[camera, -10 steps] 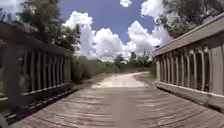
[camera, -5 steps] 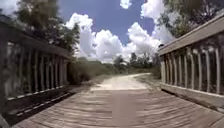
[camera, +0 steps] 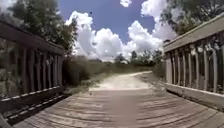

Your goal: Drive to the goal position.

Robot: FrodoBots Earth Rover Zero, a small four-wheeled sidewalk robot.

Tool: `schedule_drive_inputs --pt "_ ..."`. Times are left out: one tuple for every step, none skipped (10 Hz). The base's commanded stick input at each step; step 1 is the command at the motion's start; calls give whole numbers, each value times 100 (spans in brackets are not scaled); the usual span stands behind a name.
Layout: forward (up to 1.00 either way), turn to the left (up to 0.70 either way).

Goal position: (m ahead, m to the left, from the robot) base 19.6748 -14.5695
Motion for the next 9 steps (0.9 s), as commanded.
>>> schedule_drive_inputs --pt "50 -15" --pt "50 0" --pt "50 0" --pt "50 0" --pt "50 0" --pt "50 0" --pt "50 0" --pt "50 0" --pt "50 -6"
